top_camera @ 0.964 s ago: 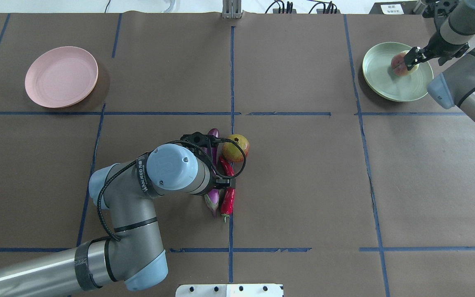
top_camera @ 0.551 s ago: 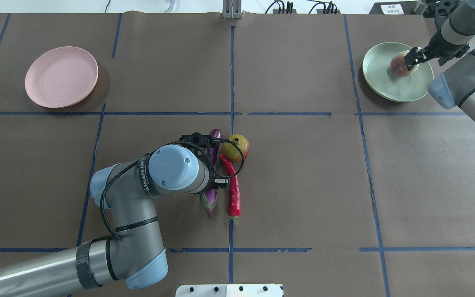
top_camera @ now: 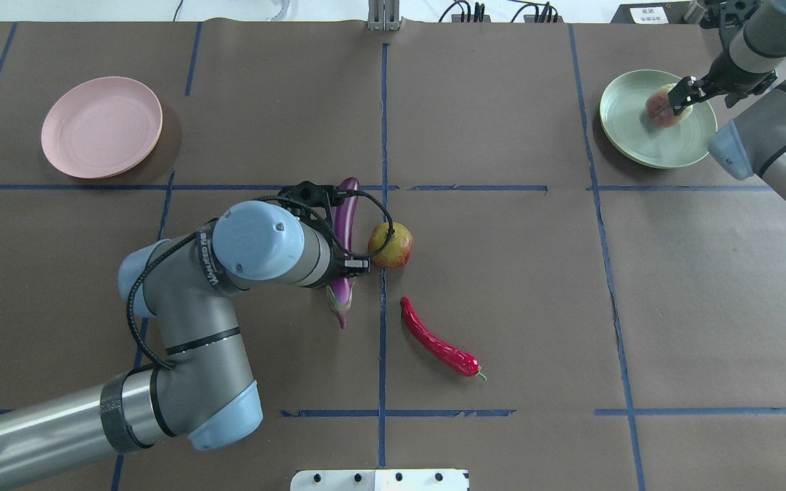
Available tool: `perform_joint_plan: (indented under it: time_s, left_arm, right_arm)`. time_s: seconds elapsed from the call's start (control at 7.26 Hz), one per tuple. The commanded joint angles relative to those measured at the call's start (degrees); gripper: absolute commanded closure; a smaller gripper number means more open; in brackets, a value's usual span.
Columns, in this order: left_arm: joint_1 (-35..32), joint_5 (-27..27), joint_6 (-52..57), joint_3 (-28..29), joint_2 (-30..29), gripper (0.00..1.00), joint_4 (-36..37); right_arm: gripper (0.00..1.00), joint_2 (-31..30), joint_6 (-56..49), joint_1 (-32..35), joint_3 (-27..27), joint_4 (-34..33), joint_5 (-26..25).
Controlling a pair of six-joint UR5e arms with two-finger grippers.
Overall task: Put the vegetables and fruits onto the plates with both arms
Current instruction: 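Release the apple while the left gripper carries the eggplant to the pink plate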
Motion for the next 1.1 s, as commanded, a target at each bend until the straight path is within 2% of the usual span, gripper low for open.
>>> perform_joint_plan:
  time_s: [0.0, 0.14, 0.28, 0.55, 0.69, 0.83, 0.96]
  left_arm:
    - [-10.17, -0.31, 0.54, -1.23, 5.02, 1.00, 0.05]
    - [-15.18, -0.58, 0.98, 0.78, 6.87, 1.00, -0.03]
    - [-19.50, -3.63, 6.12, 6.81, 6.80, 1.00, -0.12]
    - [-29.60, -10.13, 20.69, 17.09, 6.36, 1.00, -0.56]
    - [-32.52, -11.29, 25.02, 23.24, 5.23, 1.00, -2.21]
    - [-33.16, -11.30, 26.02, 29.83, 4.96, 0.91, -7.45]
    - [-33.68, -11.30, 27.34, 34.24, 4.96, 0.19, -13.51]
  right_arm:
    - [0.00, -1.66, 0.84, -2.35, 0.91, 8.40, -0.20]
    - [0.00, -5.50, 9.81, -3.24, 3.26, 16.64, 0.14]
    - [0.00, -7.20, 17.99, -5.34, 6.85, 21.25, 0.76]
    - [0.00, -9.05, 34.68, -7.54, 17.21, 20.68, 7.85]
    - [0.00, -11.23, 40.51, -10.51, 22.13, 20.68, 7.71]
    - [0.00, -12.47, 47.71, -12.98, 27.75, 18.85, 8.40]
    - [0.00, -13.36, 50.74, -18.22, 32.94, 13.44, 7.89]
